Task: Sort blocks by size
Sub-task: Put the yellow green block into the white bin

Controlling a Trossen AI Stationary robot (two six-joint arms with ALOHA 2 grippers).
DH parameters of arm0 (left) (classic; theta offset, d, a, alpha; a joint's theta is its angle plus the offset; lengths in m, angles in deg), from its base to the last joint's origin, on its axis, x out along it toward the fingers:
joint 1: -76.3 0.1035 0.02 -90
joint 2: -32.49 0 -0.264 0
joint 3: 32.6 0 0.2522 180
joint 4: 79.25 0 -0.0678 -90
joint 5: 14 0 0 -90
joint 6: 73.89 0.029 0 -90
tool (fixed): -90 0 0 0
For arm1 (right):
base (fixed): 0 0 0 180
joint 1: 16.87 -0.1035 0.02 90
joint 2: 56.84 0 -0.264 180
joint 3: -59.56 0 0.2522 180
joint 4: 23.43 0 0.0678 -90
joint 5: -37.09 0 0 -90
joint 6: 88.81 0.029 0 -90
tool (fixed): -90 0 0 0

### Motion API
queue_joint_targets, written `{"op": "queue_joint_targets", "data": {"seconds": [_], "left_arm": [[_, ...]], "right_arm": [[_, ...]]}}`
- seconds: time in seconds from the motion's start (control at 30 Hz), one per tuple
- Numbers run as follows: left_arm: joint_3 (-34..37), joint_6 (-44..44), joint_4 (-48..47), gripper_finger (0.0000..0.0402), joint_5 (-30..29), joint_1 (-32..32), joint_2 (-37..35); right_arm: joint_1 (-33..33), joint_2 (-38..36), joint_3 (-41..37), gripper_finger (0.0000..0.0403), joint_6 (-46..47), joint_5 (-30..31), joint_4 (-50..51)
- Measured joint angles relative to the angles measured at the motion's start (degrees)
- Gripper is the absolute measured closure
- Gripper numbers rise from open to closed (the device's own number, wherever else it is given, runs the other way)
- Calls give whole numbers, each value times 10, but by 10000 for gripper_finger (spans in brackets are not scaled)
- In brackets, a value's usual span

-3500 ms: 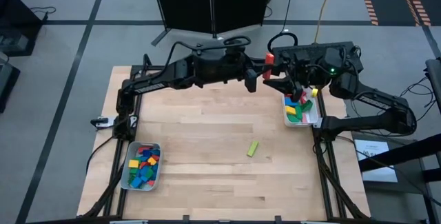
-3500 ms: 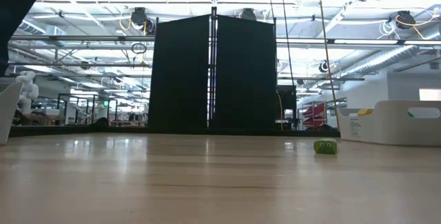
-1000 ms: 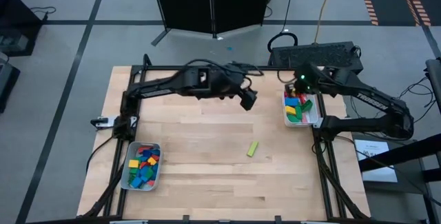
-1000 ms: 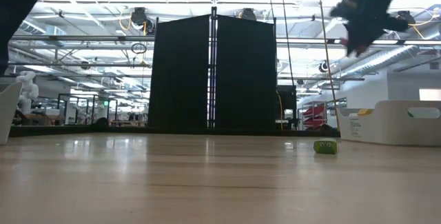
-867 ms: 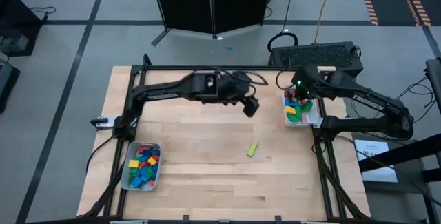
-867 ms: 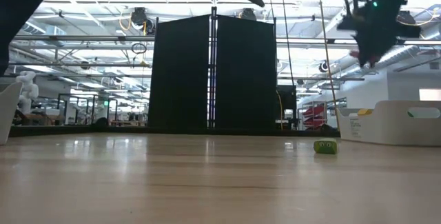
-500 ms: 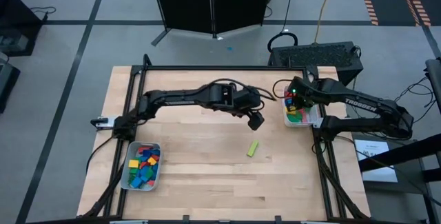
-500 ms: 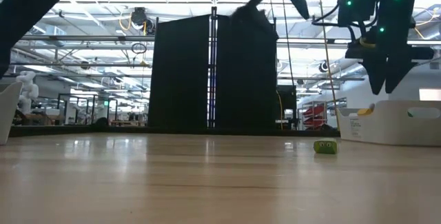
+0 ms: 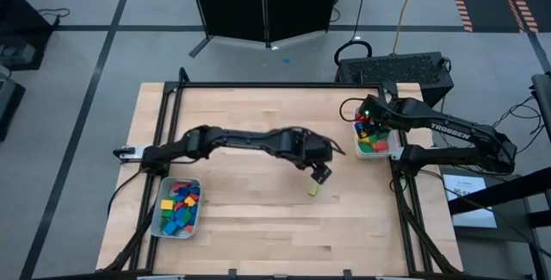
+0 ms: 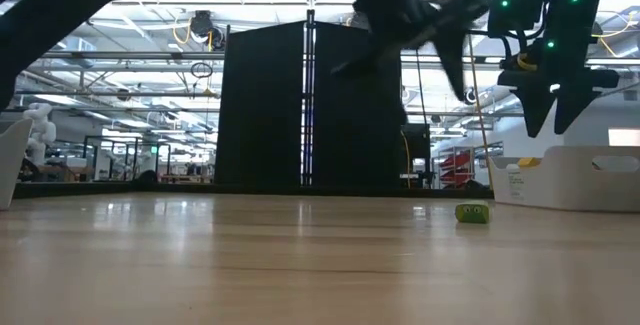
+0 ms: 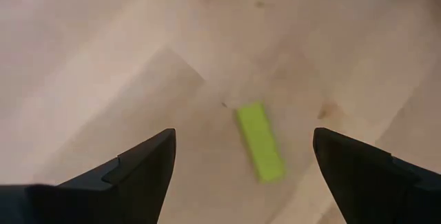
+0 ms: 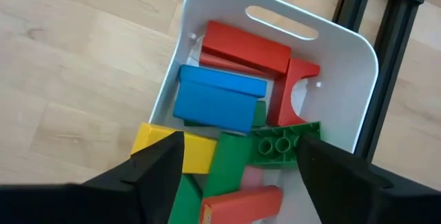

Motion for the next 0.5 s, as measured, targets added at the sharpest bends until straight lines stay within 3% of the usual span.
{"op": "queue_joint_targets", "data": {"seconds": [0.23, 0.5], "left_arm": [[0, -52, 42, 61, 29, -34, 54], [0, -72, 76, 62, -2, -46, 94]], "right_arm": [[0, 0, 0, 136, -3, 0, 0], [0, 0, 0, 137, -16, -2, -14]]}}
